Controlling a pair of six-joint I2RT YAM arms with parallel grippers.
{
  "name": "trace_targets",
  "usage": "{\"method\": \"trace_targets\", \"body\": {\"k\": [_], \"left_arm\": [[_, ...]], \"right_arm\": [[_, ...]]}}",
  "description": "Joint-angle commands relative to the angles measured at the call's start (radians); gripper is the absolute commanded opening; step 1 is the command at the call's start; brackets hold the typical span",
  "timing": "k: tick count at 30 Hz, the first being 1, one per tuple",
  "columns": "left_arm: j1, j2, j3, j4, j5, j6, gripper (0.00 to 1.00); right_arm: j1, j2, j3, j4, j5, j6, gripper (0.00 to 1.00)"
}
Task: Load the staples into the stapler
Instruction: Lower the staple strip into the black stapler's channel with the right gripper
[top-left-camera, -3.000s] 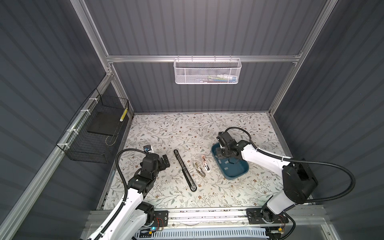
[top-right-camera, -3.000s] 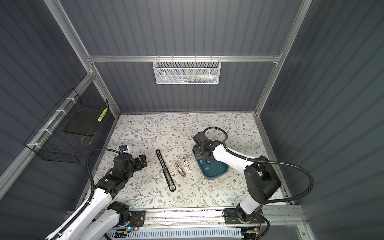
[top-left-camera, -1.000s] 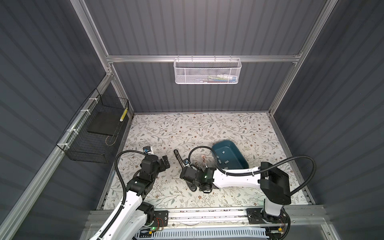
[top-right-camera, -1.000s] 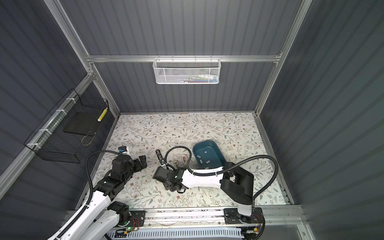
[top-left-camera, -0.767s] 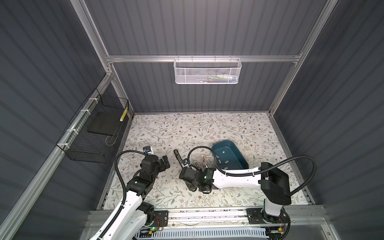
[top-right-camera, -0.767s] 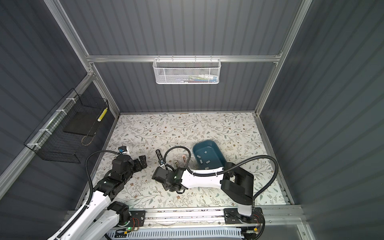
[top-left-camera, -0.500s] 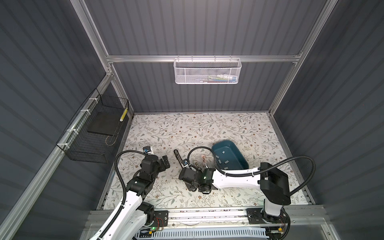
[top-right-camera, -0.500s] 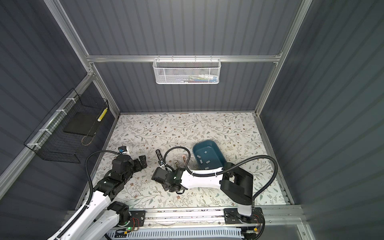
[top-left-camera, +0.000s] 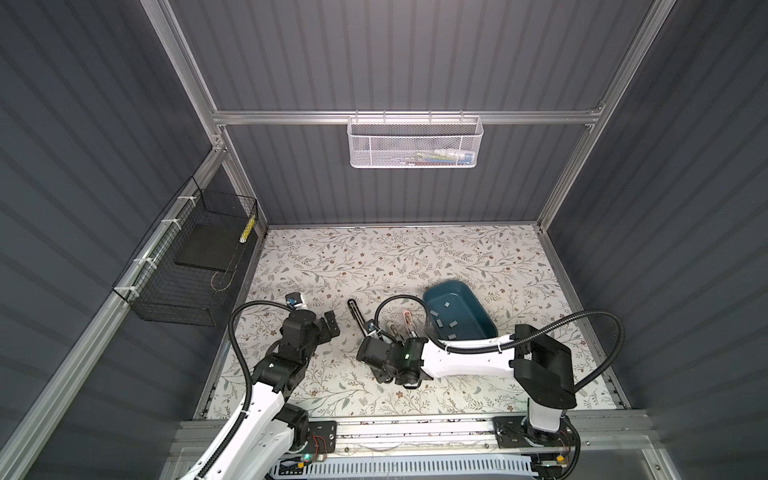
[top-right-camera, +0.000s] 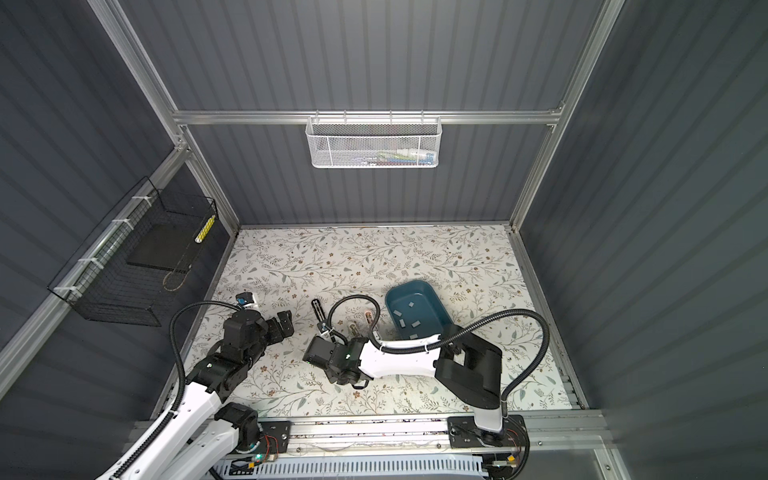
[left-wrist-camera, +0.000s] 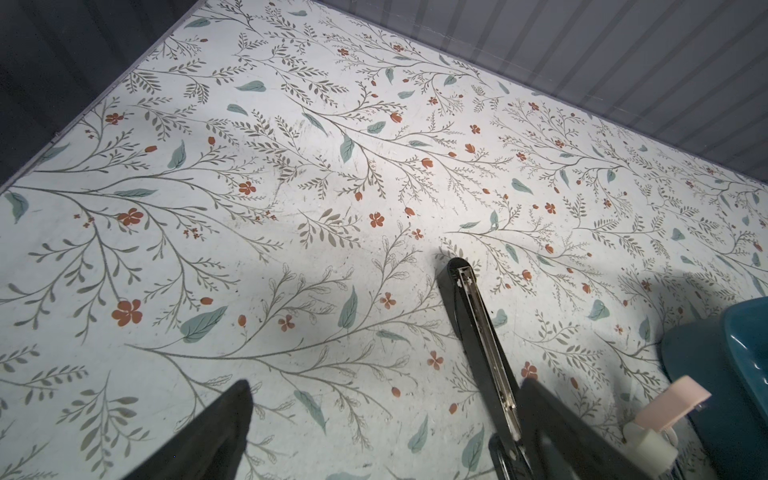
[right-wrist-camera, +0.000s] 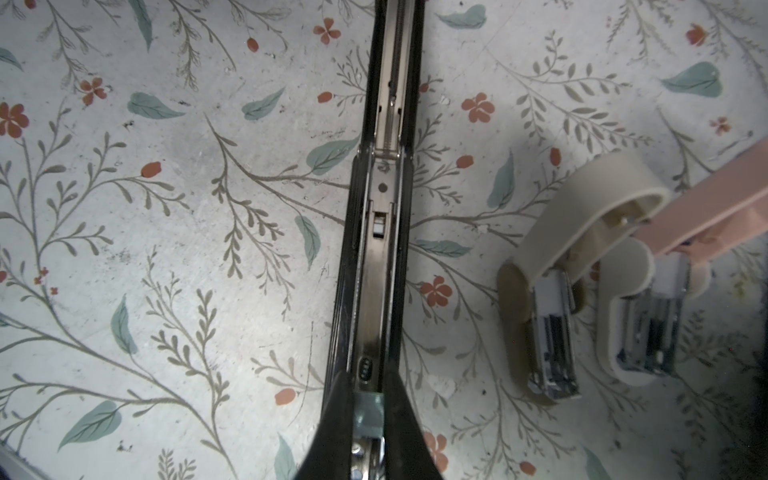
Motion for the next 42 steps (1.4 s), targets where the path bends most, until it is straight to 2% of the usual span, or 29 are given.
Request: {"method": "trace_targets", "body": {"k": [1, 42], "left_arm": [[0.004, -0.013, -0.012, -0.014, 0.002, -0.011, 0.99], [0.004, -0.025, -0.015, -0.016, 0.002, -0.013, 0.99]], "right_arm": [[0.005, 0.009, 0.017, -0.022, 0.012, 0.019, 0.07], [0.044, 0.032, 0.009, -0.060, -0.002, 0.101, 0.07]]}}
